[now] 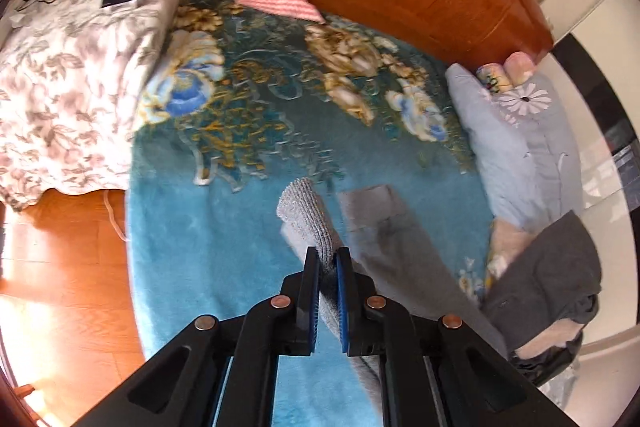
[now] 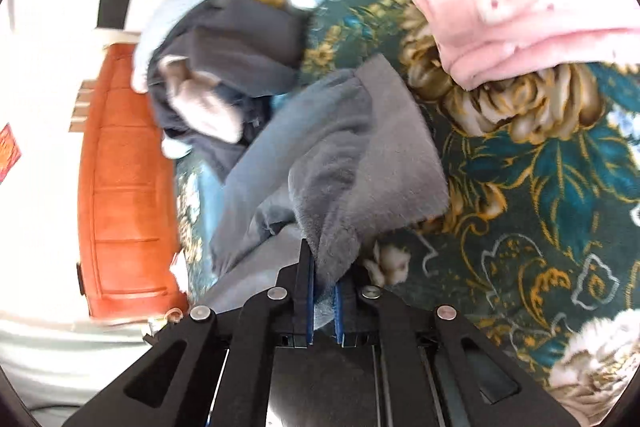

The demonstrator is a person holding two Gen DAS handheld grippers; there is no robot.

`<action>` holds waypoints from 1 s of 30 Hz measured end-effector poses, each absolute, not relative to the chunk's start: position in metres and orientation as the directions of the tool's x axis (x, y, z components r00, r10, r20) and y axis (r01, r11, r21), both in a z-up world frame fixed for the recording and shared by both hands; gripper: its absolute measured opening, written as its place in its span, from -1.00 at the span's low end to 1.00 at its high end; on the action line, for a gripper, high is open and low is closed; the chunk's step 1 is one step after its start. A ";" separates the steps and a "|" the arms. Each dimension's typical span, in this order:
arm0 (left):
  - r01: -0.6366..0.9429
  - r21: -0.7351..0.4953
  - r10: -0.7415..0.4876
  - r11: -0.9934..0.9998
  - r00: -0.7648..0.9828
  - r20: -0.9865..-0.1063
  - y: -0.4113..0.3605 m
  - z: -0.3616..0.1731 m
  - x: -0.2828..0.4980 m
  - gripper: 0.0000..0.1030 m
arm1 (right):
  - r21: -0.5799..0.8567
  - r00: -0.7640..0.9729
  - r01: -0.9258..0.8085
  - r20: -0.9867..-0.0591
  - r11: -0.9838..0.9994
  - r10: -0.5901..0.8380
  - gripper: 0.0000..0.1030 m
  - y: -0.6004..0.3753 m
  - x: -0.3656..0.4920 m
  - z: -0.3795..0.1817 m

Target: Fold clothes

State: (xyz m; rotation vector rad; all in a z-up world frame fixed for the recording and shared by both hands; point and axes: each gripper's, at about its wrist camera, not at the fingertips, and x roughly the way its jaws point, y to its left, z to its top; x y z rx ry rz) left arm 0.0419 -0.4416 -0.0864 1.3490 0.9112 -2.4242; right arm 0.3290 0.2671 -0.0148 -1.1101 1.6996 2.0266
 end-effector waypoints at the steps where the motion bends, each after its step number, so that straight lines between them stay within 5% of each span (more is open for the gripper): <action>1: 0.493 -0.389 0.090 -0.778 -0.526 -0.846 -0.449 -0.090 0.046 -0.84 | 0.716 -0.659 -0.650 -0.698 -0.255 -0.278 -0.86 0.267 0.335 -0.020; 16: 0.537 -0.294 0.018 -0.790 -0.460 -0.888 -0.440 -0.063 -0.007 -0.84 | 0.748 -0.663 -0.638 -0.655 -0.186 -0.362 -0.85 0.281 0.281 -0.028; 30: 0.500 -0.110 -0.014 -0.859 -0.239 -0.971 -0.348 -0.150 -0.169 -0.81 | 0.637 -0.552 -0.755 -0.747 -0.159 -0.372 -0.85 0.348 0.185 -0.073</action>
